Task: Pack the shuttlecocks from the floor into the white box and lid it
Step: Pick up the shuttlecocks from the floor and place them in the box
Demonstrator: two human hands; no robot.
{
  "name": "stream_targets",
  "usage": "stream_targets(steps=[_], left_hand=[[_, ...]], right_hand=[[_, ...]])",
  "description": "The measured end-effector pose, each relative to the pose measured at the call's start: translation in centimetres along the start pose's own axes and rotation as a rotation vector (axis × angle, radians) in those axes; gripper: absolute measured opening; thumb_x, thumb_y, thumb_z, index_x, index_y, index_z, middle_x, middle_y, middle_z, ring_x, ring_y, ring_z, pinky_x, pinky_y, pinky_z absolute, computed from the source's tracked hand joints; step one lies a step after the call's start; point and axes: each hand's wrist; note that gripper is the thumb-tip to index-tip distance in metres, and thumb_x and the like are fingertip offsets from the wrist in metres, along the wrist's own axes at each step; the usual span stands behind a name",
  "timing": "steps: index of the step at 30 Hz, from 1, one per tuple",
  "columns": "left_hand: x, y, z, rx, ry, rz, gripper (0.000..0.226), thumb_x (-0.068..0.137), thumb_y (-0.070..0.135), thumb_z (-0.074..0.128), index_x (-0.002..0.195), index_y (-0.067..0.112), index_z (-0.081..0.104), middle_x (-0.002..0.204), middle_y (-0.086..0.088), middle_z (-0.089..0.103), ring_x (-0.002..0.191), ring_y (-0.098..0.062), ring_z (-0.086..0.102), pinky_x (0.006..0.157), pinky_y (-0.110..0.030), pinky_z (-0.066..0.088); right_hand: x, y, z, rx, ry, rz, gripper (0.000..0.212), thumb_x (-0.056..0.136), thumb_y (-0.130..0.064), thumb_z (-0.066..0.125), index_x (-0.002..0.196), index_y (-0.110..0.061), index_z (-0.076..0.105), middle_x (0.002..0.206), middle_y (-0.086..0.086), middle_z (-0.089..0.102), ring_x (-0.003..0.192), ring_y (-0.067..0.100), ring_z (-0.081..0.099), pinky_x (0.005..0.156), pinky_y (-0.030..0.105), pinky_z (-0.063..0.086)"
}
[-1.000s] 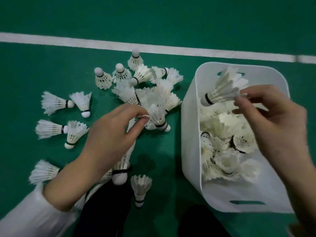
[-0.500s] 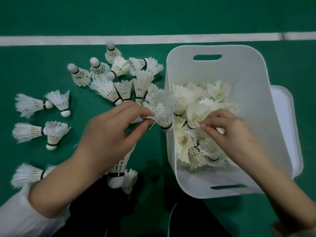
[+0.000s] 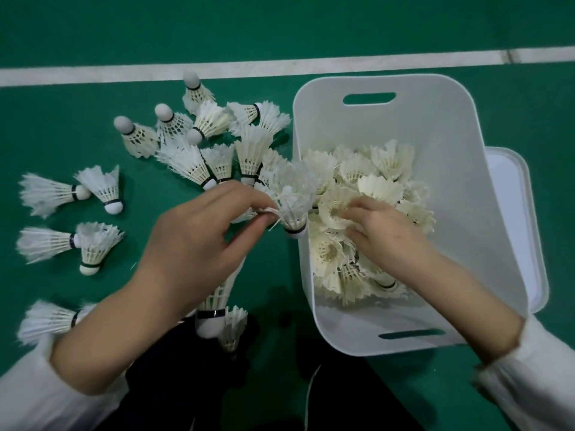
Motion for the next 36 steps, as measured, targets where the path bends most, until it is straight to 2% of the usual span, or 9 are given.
stream_targets(steps=[2,5,8,11,15,20,24,31,36], left_hand=[[0.0,0.0,-0.1,-0.009,0.004,0.006,0.016,0.088,0.031,0.052,0.093,0.023,0.065,0.091,0.018,0.059,0.067,0.024,0.042,0.053,-0.008,0.03],[0.0,0.0,-0.1,-0.008,0.001,0.02,0.016,0.089,0.031,0.053,0.092,0.021,0.066,0.09,0.017,0.059,0.068,0.025,0.042,0.055,-0.007,0.031],[-0.1,-0.1,-0.2,-0.001,-0.021,0.03,0.018,0.089,0.032,0.053,0.093,0.021,0.066,0.09,0.015,0.062,0.069,0.025,0.042,0.055,-0.007,0.03],[-0.1,-0.1,-0.4,-0.024,-0.032,0.057,0.018,0.088,0.029,0.054,0.093,0.017,0.067,0.087,0.017,0.058,0.071,0.026,0.041,0.058,-0.002,0.03],[-0.2,-0.2,-0.6,-0.03,-0.012,0.068,0.018,0.086,0.025,0.055,0.096,0.015,0.066,0.081,0.018,0.056,0.068,0.026,0.042,0.061,0.005,0.029],[-0.2,-1.1,-0.9,-0.093,-0.004,-0.074,0.034,0.085,0.037,0.056,0.118,0.03,0.052,0.068,0.013,0.063,0.059,-0.005,0.057,0.054,-0.012,0.042],[-0.1,-2.2,-1.1,-0.094,0.011,-0.163,0.029,0.085,0.041,0.058,0.107,0.023,0.062,0.065,0.01,0.064,0.065,-0.007,0.059,0.053,-0.012,0.042],[0.0,-1.9,-1.1,-0.044,0.014,-0.064,0.019,0.085,0.044,0.049,0.094,0.031,0.059,0.067,0.011,0.064,0.055,-0.009,0.061,0.053,-0.032,0.05],[0.6,-1.2,-1.4,-0.017,0.012,0.06,0.024,0.088,0.034,0.051,0.094,0.017,0.067,0.071,0.022,0.055,0.067,-0.004,0.058,0.054,-0.025,0.046]], right_hand=[[-0.8,-0.1,-1.3,0.028,0.108,0.008,0.034,0.092,-0.026,0.051,0.126,-0.023,0.054,0.132,-0.002,0.047,0.105,0.018,0.057,0.087,0.031,0.045],[-2.0,-1.4,-4.0,0.243,0.303,-0.045,0.034,0.091,-0.027,0.053,0.124,-0.028,0.052,0.112,-0.01,0.056,0.087,0.005,0.058,0.075,0.025,0.051],[-2.6,-3.6,-6.1,0.466,0.226,-0.165,0.046,0.088,-0.032,0.053,0.13,-0.042,0.038,0.091,-0.015,0.06,0.08,0.006,0.058,0.069,0.02,0.049],[-1.9,-5.1,-5.8,0.435,0.109,-0.255,0.049,0.088,-0.033,0.054,0.132,-0.045,0.036,0.087,-0.013,0.06,0.076,0.008,0.058,0.067,0.021,0.048],[-0.8,-5.7,-4.4,0.344,0.174,-0.33,0.013,0.086,-0.023,0.058,0.098,-0.022,0.063,0.083,-0.012,0.057,0.074,0.005,0.052,0.064,0.018,0.045],[-1.9,-4.1,-6.5,0.609,0.353,-0.134,0.014,0.086,-0.019,0.062,0.085,-0.033,0.061,0.079,-0.013,0.062,0.072,0.005,0.059,0.06,0.015,0.046],[-1.9,-1.1,-5.8,0.416,0.322,0.054,0.002,0.086,-0.027,0.061,0.086,-0.026,0.062,0.078,-0.018,0.056,0.066,0.001,0.054,0.063,0.02,0.045],[-0.1,-0.5,-0.5,0.052,0.101,0.091,0.021,0.089,-0.025,0.057,0.105,-0.015,0.066,0.096,0.002,0.057,0.083,0.023,0.058,0.063,0.029,0.039],[-0.2,-1.6,-1.4,-0.046,0.046,0.074,0.037,0.09,-0.03,0.054,0.126,-0.023,0.051,0.122,0.002,0.04,0.095,0.018,0.052,0.07,0.028,0.041]])
Point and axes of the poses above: each hand's wrist, its own x-axis towards the middle knuckle, its own z-axis out of the palm, y = z × x
